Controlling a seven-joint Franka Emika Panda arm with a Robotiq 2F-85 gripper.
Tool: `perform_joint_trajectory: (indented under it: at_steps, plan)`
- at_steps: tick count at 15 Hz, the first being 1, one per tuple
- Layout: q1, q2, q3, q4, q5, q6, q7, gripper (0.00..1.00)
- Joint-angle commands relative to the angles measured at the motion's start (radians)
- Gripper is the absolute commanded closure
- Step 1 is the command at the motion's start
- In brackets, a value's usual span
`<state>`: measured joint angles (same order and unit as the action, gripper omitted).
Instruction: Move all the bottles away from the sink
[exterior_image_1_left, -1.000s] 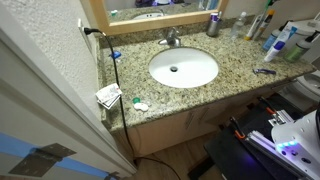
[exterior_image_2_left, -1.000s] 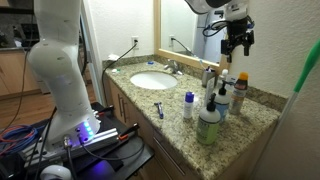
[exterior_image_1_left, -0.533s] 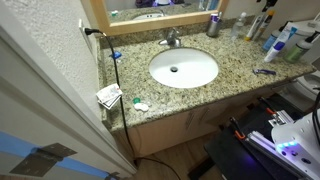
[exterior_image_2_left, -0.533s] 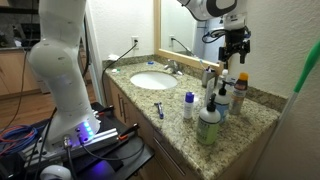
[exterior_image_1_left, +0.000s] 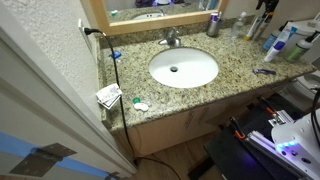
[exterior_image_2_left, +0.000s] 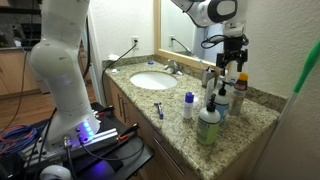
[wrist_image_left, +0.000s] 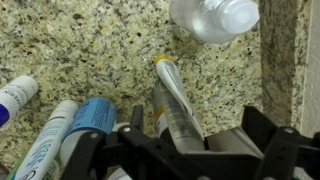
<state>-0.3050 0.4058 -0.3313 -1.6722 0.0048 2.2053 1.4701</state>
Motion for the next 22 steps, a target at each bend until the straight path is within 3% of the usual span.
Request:
perform_joint_trajectory:
  at_steps: [1, 6, 8, 9, 11, 20, 22]
  plan:
    - [0.011, 0.031, -0.012, 0.024, -0.006, -0.010, 0.012, 0.00]
    - [-0.001, 0.116, -0.005, 0.063, 0.028, 0.016, 0.026, 0.00]
    - [0.006, 0.095, -0.007, 0.037, 0.015, 0.006, 0.019, 0.00]
    - [0.006, 0.106, -0.007, 0.045, 0.015, 0.007, 0.022, 0.25]
    - [0.009, 0.094, -0.010, 0.032, 0.009, 0.018, 0.020, 0.33]
    - [0.006, 0.077, -0.008, 0.020, 0.013, 0.036, 0.013, 0.97]
    - [0.002, 0.050, -0.009, 0.009, 0.018, 0.053, 0.005, 1.00]
